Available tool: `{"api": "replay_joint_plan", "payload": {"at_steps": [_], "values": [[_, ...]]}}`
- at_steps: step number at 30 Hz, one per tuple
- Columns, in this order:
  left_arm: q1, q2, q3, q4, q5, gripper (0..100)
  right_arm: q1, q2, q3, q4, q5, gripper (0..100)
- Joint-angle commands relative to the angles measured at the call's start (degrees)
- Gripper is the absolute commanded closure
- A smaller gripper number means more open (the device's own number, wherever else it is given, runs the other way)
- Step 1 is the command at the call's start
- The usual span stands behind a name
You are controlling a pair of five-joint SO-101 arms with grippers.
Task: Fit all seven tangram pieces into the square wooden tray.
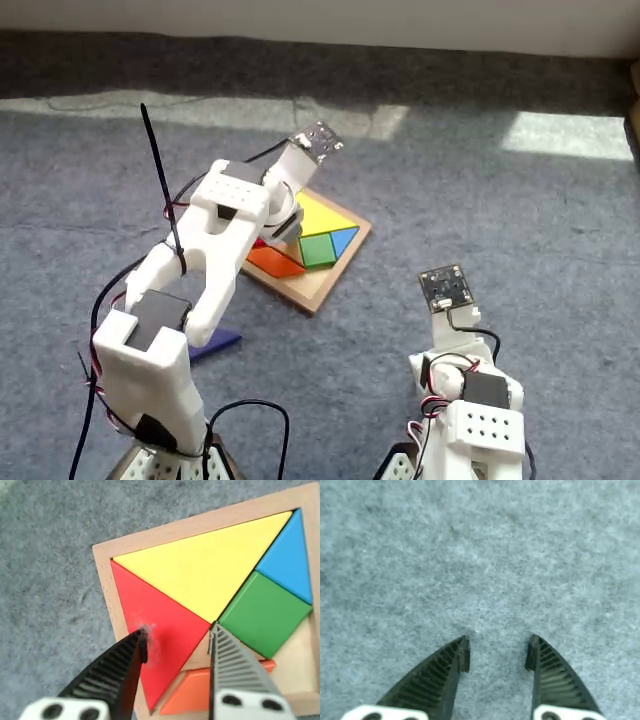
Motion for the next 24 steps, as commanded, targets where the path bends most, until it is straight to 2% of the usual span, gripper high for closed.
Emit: {"api": "replay_joint_plan", "payload": {"at_steps": [1, 8, 14, 20, 24], "values": [[-0.9, -3.7, -4.2, 3.8, 0.8, 79, 1.5, -0.1, 0.5, -1.5, 0.0, 81.4], [-4.1, -18.2, -1.9, 13.4, 0.8, 79, 1.5, -0.1, 0.5, -1.5, 0.0, 81.4], [-8.0, -32.0, 10.3, 15.8, 0.2, 78, 1.6, -0.1, 0.5, -1.5, 0.0, 81.4], [-12.0, -44.8, 25.5, 16.7, -6.1, 77, 1.6, -0.1, 0.5, -1.5, 0.0, 81.4], [-16.5, -49.9, 34.0, 17.4, -10.4, 70, 1.6, -0.1, 0.5, -1.5, 0.0, 81.4]]}}
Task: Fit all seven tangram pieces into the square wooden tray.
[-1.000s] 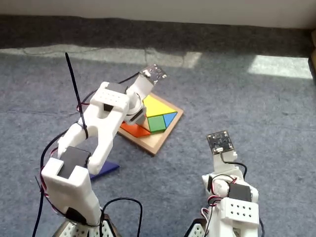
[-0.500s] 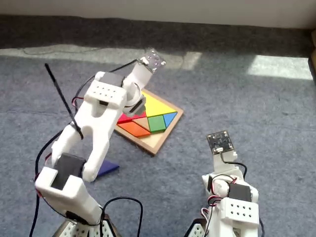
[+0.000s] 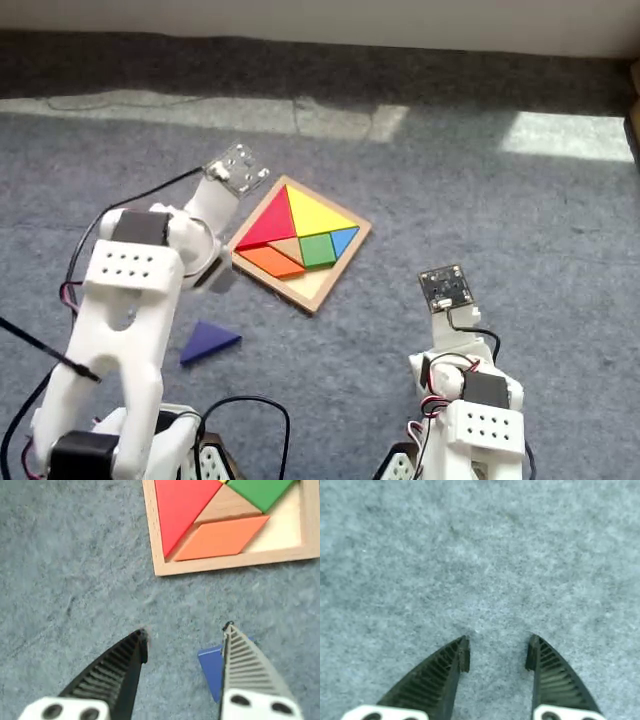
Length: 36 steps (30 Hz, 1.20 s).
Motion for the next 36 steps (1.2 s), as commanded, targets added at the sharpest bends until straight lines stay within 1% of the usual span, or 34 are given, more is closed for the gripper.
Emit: {"api": "replay_joint_plan", "payload": {"at_steps": [1, 6, 9, 12, 18, 23, 27, 31, 36], "values": [[-3.6, -5.0, 5.8, 0.4, -4.9, 70, 1.6, -0.1, 0.5, -1.5, 0.0, 81.4], [-5.8, -5.2, 14.2, 0.2, -15.9, 70, 1.6, -0.1, 0.5, -1.5, 0.0, 81.4], [-5.6, -5.2, 17.0, -0.1, -19.2, 70, 1.7, -0.1, 0.5, -1.5, 0.0, 81.4], [-5.3, -5.1, 18.6, -1.2, -19.3, 70, 1.7, -0.1, 0.5, -1.4, 0.0, 81.4], [-4.8, -5.1, 24.9, -9.8, -19.3, 70, 1.7, -0.1, 0.5, -1.4, 0.0, 81.4], [-1.9, -5.0, 25.9, -10.5, -18.2, 71, 1.7, -0.1, 0.5, -1.4, 0.0, 81.4], [0.7, -0.7, 25.1, -10.7, -16.1, 74, 1.7, -0.1, 0.5, -1.3, 0.0, 81.4], [1.1, 6.9, 20.1, -10.3, -14.2, 78, 1.7, -0.1, 0.5, -1.3, 0.0, 81.4], [1.1, 13.4, 16.0, -10.2, -14.2, 90, 1.7, -0.1, 0.5, -1.3, 0.0, 81.4]]}}
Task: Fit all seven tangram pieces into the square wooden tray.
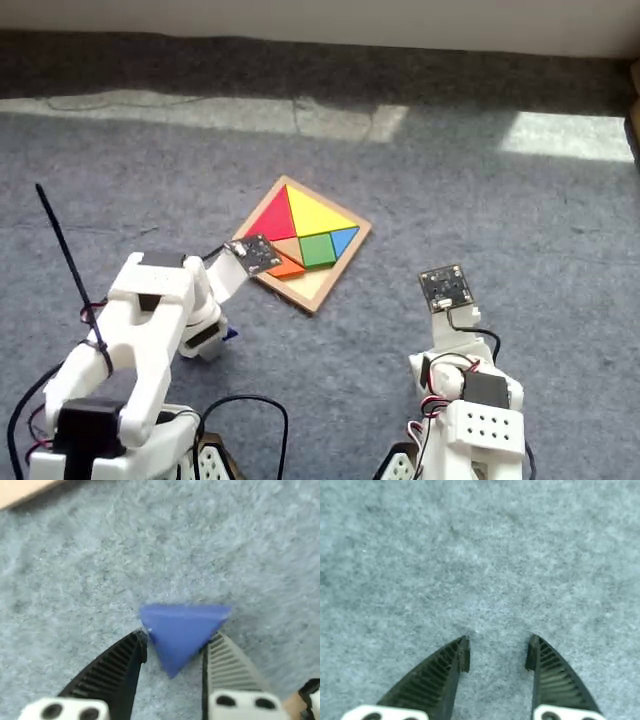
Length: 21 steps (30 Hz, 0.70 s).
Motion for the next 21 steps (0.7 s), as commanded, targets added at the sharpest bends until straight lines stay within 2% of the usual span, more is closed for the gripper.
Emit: {"api": "replay_joint_plan", "payload": {"at_steps": [1, 6, 12, 16, 21], "values": [[0.8, 2.2, -3.4, -0.2, 0.4, 92, 1.7, -0.1, 0.5, -1.2, 0.0, 81.4], [0.8, -1.1, -5.3, 1.1, 0.7, 96, 1.7, -0.1, 0.5, -1.2, 0.0, 81.4], [2.7, -9.6, -13.3, 10.7, 5.2, 100, 1.7, -0.1, 0.5, -1.2, 0.0, 81.4], [7.4, -11.3, -19.1, 14.9, 8.2, 100, 1.7, -0.1, 0.5, -1.2, 0.0, 81.4], [15.7, -5.8, -24.5, 15.2, 11.4, 100, 1.7, -0.1, 0.5, -1.2, 0.0, 81.4]]}}
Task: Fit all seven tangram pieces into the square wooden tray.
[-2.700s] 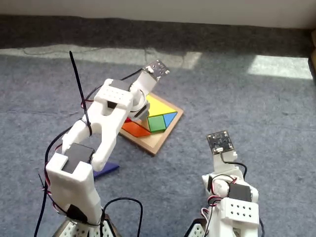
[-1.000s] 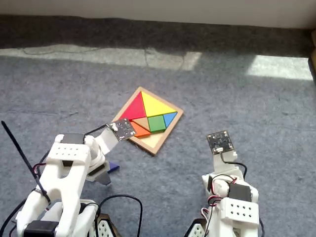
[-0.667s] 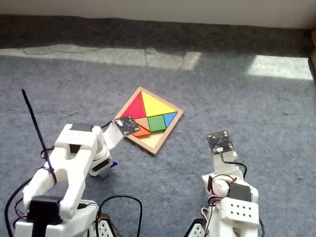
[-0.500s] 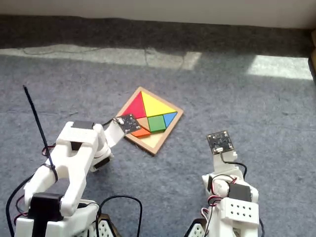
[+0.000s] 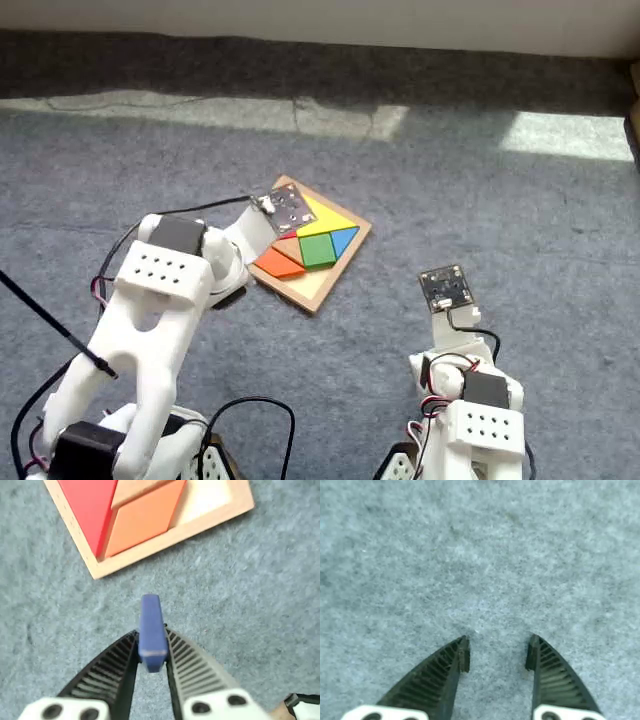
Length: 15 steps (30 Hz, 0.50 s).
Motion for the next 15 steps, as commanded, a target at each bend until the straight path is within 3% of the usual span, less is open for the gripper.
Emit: {"api": "replay_joint_plan", "payload": {"at_steps": [1, 15], "values": [[6.5, 4.7, -6.5, 0.7, 2.5, 100, 1.7, -0.1, 0.5, -1.2, 0.0, 81.4], [15.3, 36.4, -29.7, 3.7, 2.9, 100, 1.7, -0.1, 0.5, -1.2, 0.0, 81.4]]}}
